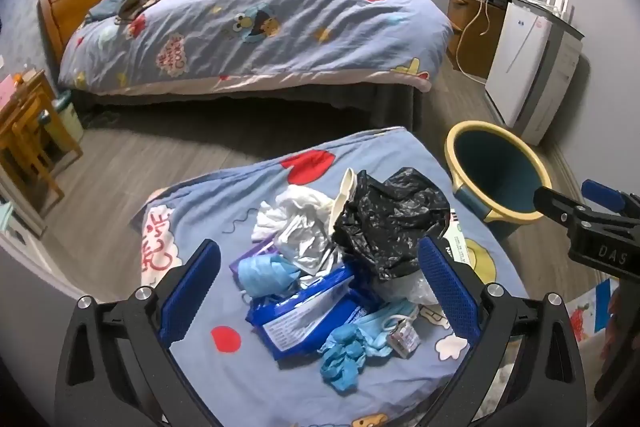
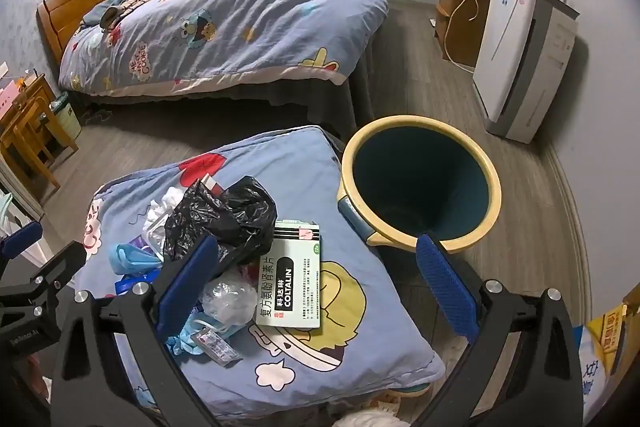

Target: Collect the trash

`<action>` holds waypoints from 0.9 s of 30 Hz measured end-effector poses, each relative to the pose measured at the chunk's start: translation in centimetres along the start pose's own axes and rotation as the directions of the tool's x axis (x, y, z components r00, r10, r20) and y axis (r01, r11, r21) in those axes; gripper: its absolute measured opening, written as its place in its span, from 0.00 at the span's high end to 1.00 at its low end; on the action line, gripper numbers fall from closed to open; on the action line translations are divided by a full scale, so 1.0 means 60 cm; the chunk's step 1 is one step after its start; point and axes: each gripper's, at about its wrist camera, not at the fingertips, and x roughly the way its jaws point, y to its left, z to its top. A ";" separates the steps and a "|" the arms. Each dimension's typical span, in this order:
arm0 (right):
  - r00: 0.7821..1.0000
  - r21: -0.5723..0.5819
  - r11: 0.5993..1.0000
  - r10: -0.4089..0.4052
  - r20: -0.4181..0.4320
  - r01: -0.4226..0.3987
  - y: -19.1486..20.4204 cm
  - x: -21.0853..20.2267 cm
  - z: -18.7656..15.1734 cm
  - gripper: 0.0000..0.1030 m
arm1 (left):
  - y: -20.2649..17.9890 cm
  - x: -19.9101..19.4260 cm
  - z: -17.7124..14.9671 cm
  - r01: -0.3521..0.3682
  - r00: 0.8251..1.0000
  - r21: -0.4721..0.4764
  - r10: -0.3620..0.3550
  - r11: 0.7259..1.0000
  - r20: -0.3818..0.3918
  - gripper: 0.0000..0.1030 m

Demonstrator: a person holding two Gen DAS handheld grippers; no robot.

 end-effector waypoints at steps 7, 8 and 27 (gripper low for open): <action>1.000 -0.001 1.000 -0.001 -0.004 0.001 -0.002 0.006 -0.001 0.05 | -0.001 0.001 -0.007 0.003 1.000 0.000 -0.003 1.000 0.001 0.05; 1.000 -0.001 1.000 0.000 -0.005 0.000 -0.002 0.005 -0.001 0.05 | -0.002 0.001 -0.009 0.003 1.000 0.001 -0.003 1.000 0.001 0.05; 1.000 -0.005 1.000 -0.008 -0.004 0.008 0.003 0.005 -0.002 0.05 | 0.011 -0.003 -0.001 0.004 1.000 -0.009 -0.004 1.000 -0.003 0.05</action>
